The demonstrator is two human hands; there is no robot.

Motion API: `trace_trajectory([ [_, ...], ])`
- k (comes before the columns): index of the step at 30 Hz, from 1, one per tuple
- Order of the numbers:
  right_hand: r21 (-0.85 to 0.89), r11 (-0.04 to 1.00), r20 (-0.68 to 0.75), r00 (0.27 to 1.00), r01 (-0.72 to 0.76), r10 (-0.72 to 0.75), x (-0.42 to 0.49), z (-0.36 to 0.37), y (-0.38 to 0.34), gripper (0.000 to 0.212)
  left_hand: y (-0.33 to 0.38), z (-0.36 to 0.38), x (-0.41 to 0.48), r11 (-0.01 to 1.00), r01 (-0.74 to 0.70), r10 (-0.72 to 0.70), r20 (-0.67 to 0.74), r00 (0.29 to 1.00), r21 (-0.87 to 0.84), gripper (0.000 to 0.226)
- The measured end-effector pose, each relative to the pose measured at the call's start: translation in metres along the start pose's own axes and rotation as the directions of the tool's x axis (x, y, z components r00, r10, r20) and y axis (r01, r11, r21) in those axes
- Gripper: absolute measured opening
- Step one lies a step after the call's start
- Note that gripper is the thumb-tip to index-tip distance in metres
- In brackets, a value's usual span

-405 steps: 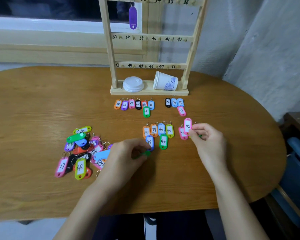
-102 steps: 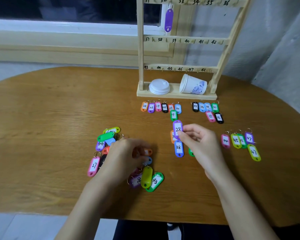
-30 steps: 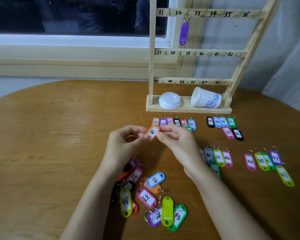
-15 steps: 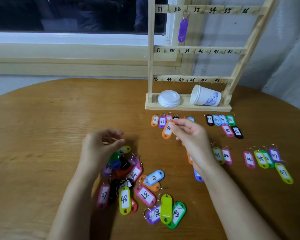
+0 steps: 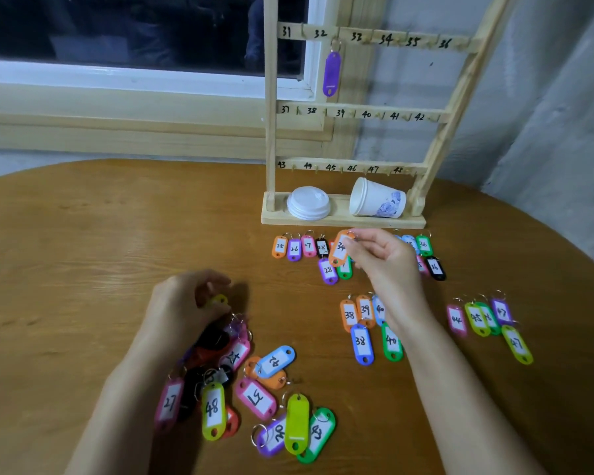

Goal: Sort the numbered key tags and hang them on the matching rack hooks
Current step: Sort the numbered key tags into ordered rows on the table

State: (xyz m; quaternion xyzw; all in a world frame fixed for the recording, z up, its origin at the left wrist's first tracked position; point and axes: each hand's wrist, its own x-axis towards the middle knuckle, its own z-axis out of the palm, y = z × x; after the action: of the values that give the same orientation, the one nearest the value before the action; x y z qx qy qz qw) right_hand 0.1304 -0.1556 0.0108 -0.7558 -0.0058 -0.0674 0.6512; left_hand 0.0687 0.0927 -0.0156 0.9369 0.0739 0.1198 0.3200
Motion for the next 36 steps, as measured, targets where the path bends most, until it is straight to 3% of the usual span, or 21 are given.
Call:
trace_trajectory([
  [5, -0.043, 0.999, -0.057, 0.998, 0.008, -0.011, 0.017, -0.024, -0.001, 0.009, 0.013, 0.003, 0.001, 0.992, -0.044, 0.029, -0.125, 0.992, -0.118, 0.018],
  [9, -0.075, 0.997, -0.138, 0.990, -0.003, -0.007, 0.035, -0.051, 0.002, 0.011, 0.023, 0.008, 0.000, 0.957, -0.137, 0.103, -0.143, 0.984, -0.254, 0.017],
  [15, -0.306, 0.950, -0.140, 0.990, -0.061, 0.018, 0.055, -0.081, 0.019, 0.012, 0.045, 0.019, -0.002, 0.862, -0.166, 0.121, -0.124, 0.985, -0.479, 0.010],
  [20, -0.519, 0.848, -0.083, 0.994, -0.103, 0.070, 0.061, -0.087, 0.031, 0.008, 0.053, 0.029, -0.004, 0.810, -0.125, 0.092, -0.085, 0.992, -0.573, 0.041],
  [23, -0.601, 0.793, -0.074, 0.995, -0.101, 0.071, 0.063, -0.087, 0.034, 0.014, 0.053, 0.030, -0.005, 0.781, -0.094, 0.069, -0.064, 0.996, -0.618, 0.047],
  [36, -0.790, 0.611, -0.119, 0.990, -0.052, -0.071, 0.044, -0.074, 0.018, 0.024, 0.046, 0.032, -0.004, 0.702, 0.007, -0.039, -0.029, 0.999, -0.712, 0.010],
])
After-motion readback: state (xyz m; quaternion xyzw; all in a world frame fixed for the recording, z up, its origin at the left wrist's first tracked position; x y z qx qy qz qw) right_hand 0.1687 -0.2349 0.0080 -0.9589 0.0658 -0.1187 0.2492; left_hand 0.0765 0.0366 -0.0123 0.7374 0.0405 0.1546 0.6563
